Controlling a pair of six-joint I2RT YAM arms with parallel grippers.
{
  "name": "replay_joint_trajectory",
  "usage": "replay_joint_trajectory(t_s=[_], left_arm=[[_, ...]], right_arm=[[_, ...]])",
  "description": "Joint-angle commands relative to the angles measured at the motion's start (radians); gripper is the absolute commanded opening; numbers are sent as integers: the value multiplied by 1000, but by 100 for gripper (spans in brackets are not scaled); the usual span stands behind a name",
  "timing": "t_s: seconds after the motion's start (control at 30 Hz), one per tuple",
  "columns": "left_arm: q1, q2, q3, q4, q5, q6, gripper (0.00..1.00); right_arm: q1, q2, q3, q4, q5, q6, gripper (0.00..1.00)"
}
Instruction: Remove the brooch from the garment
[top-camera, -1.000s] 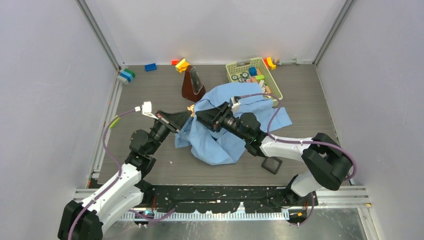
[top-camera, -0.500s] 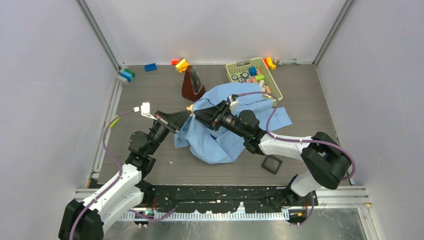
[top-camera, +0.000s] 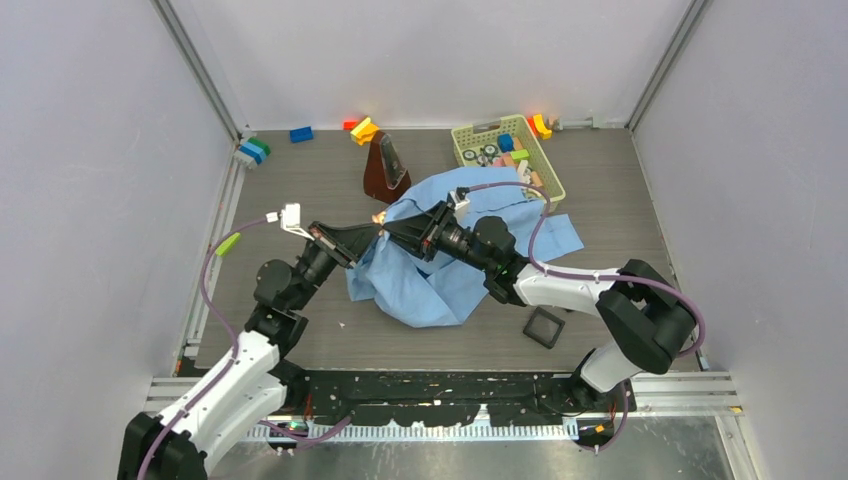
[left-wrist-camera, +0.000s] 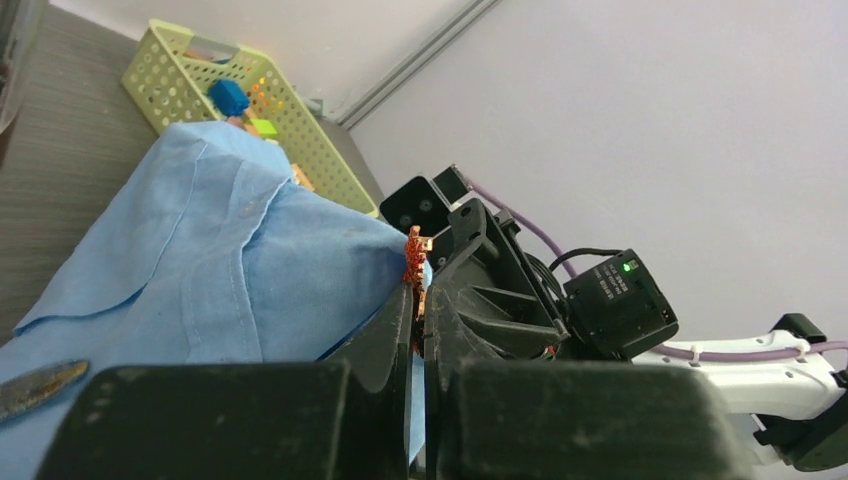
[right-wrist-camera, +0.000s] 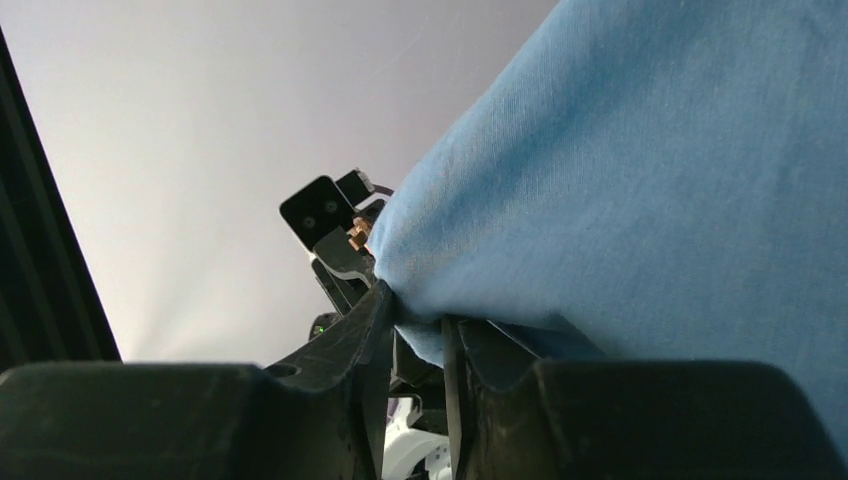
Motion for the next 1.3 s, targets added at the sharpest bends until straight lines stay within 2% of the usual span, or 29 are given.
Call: replay_joint_trajectory(t_s=[0.0, 0.1, 0.2, 0.4, 0.53, 0.77, 0.87, 0.93, 1.0, 1.07, 1.27], left_arm=[[-21, -85, 126, -270, -4, 140, 0], [-21, -86, 212, -484, -36, 239, 0], [-22, -47, 269, -580, -21, 291, 0], [-22, 18, 321, -649, 15, 339, 0], [-22, 47, 367, -759, -14, 392, 0], [-22, 132, 461, -931, -34, 473, 0], [-22, 148, 466, -937, -15, 477, 0], [-22, 139, 451, -911, -10, 464, 0], [-22, 117, 427, -867, 0, 434, 0], [-22, 100, 407, -830, 8, 405, 0], [-22, 87, 382, -771, 56, 348, 0]], right_arm=[[15, -30, 21, -36, -40, -69, 26], [15, -60, 28, -108, -40, -131, 23], [15, -70, 45, -153, -52, -168, 18], [15, -70, 88, -214, -96, -225, 10], [16, -100, 107, -315, -95, -299, 2], [16, -185, 126, -495, -51, -432, 1], [16, -212, 138, -569, -32, -471, 1], [16, -225, 139, -605, -15, -489, 3], [16, -236, 134, -634, 10, -495, 26], [16, -246, 134, -668, 38, -501, 33], [16, -270, 133, -708, 83, -539, 27]])
